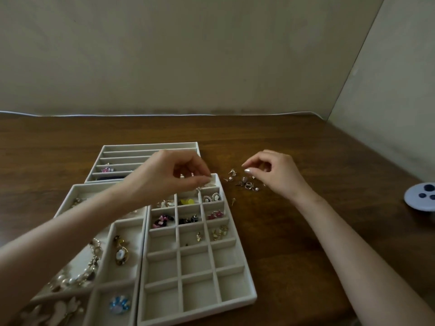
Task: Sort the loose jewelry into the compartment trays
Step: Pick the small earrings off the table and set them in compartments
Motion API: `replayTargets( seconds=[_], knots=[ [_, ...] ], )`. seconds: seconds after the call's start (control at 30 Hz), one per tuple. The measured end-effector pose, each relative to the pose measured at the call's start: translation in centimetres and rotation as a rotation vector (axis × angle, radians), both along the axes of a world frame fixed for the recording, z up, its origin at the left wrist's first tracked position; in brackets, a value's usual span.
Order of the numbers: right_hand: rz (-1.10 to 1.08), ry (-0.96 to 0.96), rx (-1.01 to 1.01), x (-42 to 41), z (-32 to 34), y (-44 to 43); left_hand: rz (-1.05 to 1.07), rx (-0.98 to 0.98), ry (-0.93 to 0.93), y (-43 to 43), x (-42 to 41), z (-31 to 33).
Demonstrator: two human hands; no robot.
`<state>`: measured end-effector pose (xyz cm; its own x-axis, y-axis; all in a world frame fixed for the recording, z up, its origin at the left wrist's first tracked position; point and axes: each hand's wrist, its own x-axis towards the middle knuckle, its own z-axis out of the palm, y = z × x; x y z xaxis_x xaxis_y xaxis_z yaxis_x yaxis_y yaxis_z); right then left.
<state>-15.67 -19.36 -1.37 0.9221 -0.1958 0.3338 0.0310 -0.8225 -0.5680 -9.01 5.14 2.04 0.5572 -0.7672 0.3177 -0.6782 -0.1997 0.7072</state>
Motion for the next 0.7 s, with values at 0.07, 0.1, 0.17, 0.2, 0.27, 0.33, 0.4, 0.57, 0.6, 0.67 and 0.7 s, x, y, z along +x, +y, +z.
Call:
replayTargets(
  seconds=[0.07,0.1,0.17,0.2,0.27,0.33,0.4,0.57,0.6,0.67,0.7],
  knots=[
    [-0.04,0.06,-0.133,0.3,-0.7,-0.1,-0.065,0.032,0.065,1.3,0.0,-0.1],
    [-0.052,0.093,-0.185,0.5,-0.9,0.1,-0.092,0.052,0.08,1.9,-0.1,-0.4],
    [-0.072,0.115,-0.238,0.6,-1.2,0.5,-0.126,0.092,0.084,2.8,-0.2,-1.1],
    [-0.079,0.108,-0.242,0.7,-1.2,0.7,-0.132,0.115,0.074,3.0,-0.3,-1.5],
    [-0.084,0.094,-0.24,0.8,-1.3,1.0,-0.14,0.155,0.044,3.4,-0.4,-2.0],
    [-0.08,0.096,-0.22,0.8,-1.3,1.0,-0.158,0.164,0.021,3.5,-0.6,-1.8],
    [-0.069,0.098,-0.179,0.8,-1.2,1.0,-0.176,0.16,0.012,3.7,-0.7,-1.6],
    [-0.031,0.094,-0.133,0.5,-0.9,1.4,-0.241,0.175,-0.038,3.8,-1.0,-1.4],
    [-0.024,0.09,-0.128,0.4,-0.9,1.5,-0.24,0.17,-0.045,3.8,-1.1,-1.3],
    [-0.01,0.07,-0.102,0.4,-0.8,1.6,-0.218,0.137,-0.022,3.9,-1.3,-1.0],
    [-0.007,0.058,-0.087,0.3,-0.8,1.6,-0.209,0.119,0.0,3.9,-1.3,-0.8]
  ],
)
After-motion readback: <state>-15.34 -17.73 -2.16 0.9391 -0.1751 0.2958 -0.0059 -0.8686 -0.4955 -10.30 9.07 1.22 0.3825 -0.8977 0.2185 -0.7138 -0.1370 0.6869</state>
